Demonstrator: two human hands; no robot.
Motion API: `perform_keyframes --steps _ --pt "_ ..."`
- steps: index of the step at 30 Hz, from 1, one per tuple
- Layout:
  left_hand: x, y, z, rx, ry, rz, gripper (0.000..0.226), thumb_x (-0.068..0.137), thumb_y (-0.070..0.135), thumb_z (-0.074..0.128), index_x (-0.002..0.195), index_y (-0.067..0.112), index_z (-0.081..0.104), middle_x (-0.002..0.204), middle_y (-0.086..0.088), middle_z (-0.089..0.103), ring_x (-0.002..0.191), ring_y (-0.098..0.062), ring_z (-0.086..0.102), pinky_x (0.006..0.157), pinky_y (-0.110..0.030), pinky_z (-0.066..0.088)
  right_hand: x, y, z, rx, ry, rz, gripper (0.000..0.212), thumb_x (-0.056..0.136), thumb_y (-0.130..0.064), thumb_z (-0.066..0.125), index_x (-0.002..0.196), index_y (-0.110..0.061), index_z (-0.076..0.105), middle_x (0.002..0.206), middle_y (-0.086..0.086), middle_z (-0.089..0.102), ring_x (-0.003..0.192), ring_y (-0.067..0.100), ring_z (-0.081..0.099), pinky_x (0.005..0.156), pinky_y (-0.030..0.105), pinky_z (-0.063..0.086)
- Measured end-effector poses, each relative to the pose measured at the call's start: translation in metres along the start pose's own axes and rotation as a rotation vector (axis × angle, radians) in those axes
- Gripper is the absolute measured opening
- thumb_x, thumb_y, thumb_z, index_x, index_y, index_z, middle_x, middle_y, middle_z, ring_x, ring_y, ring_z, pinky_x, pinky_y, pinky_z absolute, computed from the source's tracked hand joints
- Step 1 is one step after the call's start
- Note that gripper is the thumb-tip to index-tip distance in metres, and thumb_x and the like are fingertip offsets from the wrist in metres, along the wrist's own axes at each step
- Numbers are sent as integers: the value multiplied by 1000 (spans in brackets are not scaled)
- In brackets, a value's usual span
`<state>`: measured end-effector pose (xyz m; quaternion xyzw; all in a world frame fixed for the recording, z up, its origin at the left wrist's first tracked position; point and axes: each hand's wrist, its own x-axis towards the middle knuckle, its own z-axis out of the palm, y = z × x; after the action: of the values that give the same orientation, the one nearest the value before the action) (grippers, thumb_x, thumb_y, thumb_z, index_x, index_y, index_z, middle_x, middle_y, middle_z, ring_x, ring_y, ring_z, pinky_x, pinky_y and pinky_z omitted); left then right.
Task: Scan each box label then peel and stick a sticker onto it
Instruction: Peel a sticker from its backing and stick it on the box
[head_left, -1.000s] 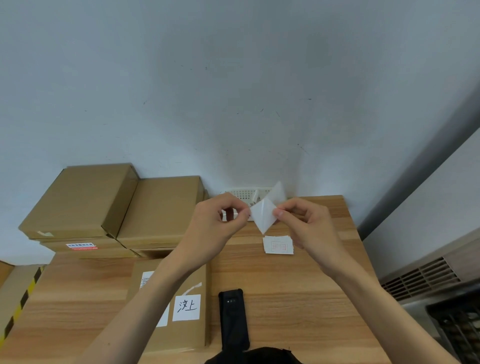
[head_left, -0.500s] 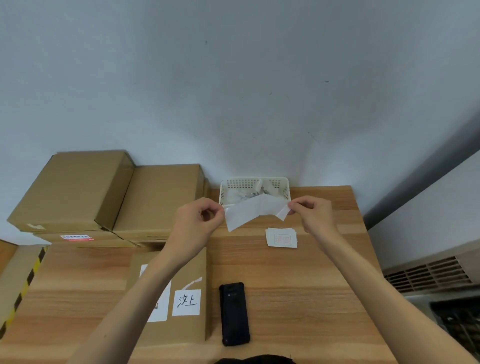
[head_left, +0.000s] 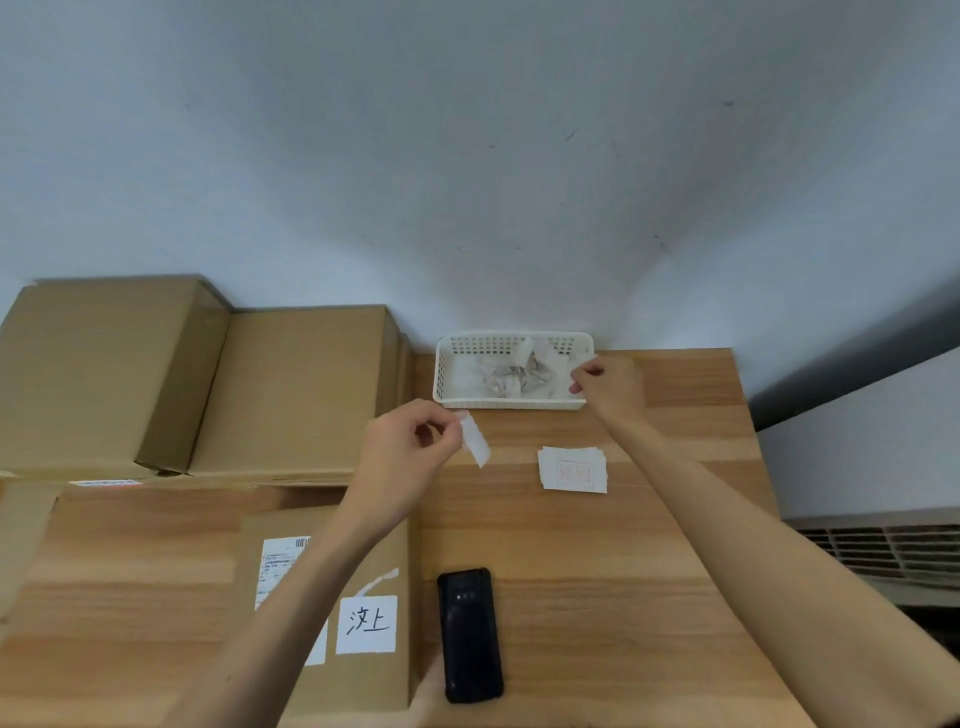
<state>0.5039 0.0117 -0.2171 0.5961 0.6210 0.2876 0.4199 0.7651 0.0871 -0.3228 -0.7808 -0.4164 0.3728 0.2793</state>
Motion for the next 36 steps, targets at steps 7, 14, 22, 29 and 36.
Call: perform_keyframes --steps 7,14,22,29,36 --pt "18 -18 10 -32 -32 -92 14 91 12 70 79 17 75 77 11 71 65 -5 52 61 -14 42 39 5 21 -211 -126 24 23 96 -11 53 99 -15 76 98 -3 77 89 13 66 75 32 52" --pt "25 -24 12 -29 -23 -123 15 91 13 69 79 18 77 78 10 73 67 -13 56 61 -16 44 48 6 31 -374 -36 45 20 95 -17 58 88 -19 77 82 -7 77 80 9 68 59 25 41" --pt "15 -15 9 -6 59 -176 17 91 19 69 76 21 77 71 3 71 61 -7 53 56 -15 40 4 -17 23 -295 -32 -113 20 95 -37 63 89 -21 74 83 -8 73 83 12 68 64 27 45" --pt "-18 -2 3 -1 142 -181 17 88 23 67 73 24 76 65 9 70 54 1 53 57 -28 50 -140 -50 16 -235 -111 -579 24 88 -49 68 93 -26 64 90 -15 64 82 2 58 67 20 43" --pt "-64 -2 -9 -17 163 -144 17 84 19 66 71 24 76 61 16 68 54 1 54 60 -28 46 -205 -48 33 -366 60 -867 40 89 -55 46 89 -18 59 89 -7 64 69 21 65 53 38 50"
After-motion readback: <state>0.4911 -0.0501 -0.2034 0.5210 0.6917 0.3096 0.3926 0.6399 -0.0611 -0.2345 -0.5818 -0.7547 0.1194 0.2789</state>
